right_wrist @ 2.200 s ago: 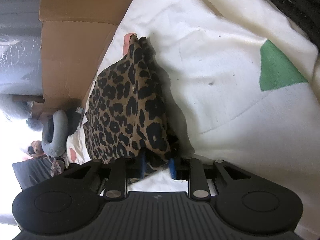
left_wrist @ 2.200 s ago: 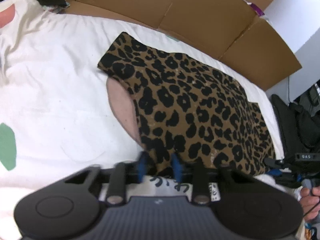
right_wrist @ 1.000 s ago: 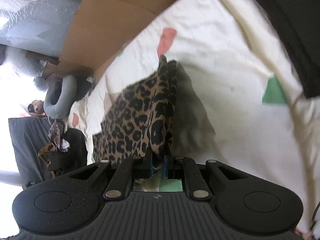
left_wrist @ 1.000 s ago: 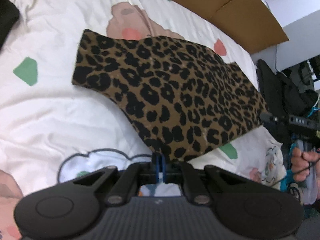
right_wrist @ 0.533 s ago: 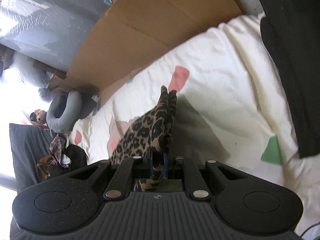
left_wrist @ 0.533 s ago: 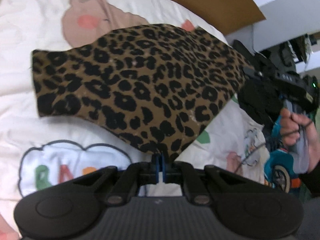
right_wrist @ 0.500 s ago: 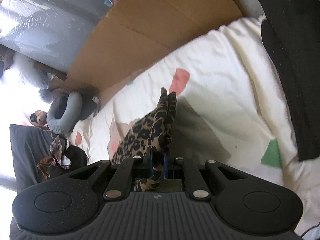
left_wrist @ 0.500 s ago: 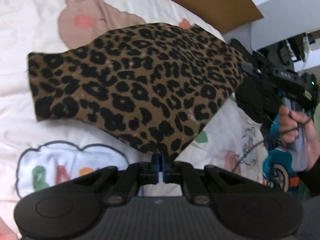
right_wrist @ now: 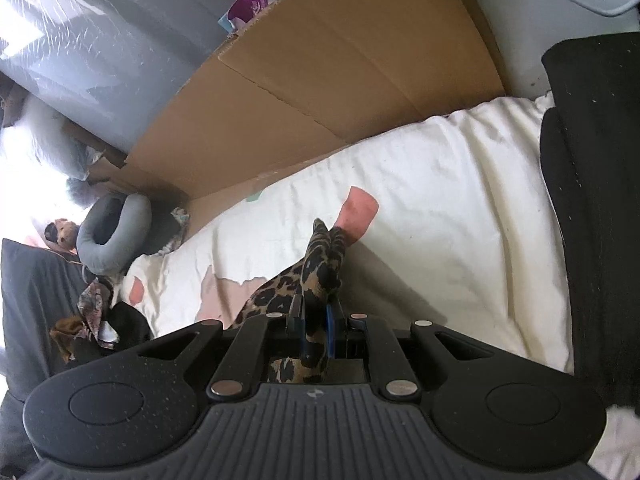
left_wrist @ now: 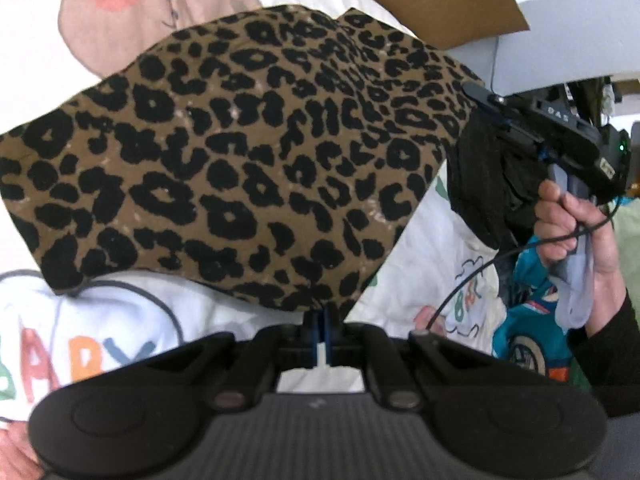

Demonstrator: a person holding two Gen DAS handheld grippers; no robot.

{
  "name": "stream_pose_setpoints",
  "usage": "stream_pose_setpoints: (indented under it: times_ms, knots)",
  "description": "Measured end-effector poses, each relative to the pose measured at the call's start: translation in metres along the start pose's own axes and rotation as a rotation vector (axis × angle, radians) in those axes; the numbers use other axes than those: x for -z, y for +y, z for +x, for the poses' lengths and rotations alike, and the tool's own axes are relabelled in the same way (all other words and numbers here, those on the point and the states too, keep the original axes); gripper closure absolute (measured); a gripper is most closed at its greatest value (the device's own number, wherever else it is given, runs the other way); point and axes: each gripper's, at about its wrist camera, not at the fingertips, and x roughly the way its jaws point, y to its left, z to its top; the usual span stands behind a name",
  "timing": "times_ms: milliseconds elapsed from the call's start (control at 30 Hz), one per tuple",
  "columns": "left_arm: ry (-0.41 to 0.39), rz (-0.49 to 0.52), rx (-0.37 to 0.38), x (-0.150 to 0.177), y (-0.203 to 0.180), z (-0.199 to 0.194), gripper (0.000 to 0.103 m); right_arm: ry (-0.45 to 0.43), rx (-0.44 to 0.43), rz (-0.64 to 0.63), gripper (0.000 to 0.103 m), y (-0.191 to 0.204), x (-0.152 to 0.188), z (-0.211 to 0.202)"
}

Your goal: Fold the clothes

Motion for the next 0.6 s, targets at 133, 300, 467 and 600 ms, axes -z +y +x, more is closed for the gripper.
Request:
stream_pose_setpoints:
  times_ms: [133, 300, 467, 600]
  knots:
    - [0.002, -0.055, 0.007, 0.000, 0.002, 0.007, 0.100, 0.000, 0.024, -0.005, 0.094, -0.006, -0.004, 0.008]
    - [0.007, -0.068, 0.018, 0.000, -0.008, 0.013, 0.100, -0.019, 0.043, -0.016, 0.094, -0.008, -0.009, 0.011]
    - [0.001, -0.046, 0.032, 0.005, -0.020, 0.022, 0.100, -0.034, 0.061, -0.042, 0.094, -0.004, -0.018, 0.010]
    - [0.072, -0.028, 0.057, 0.007, -0.027, 0.026, 0.082, -0.008, 0.109, -0.047, 0.085, -0.006, -0.021, 0.015]
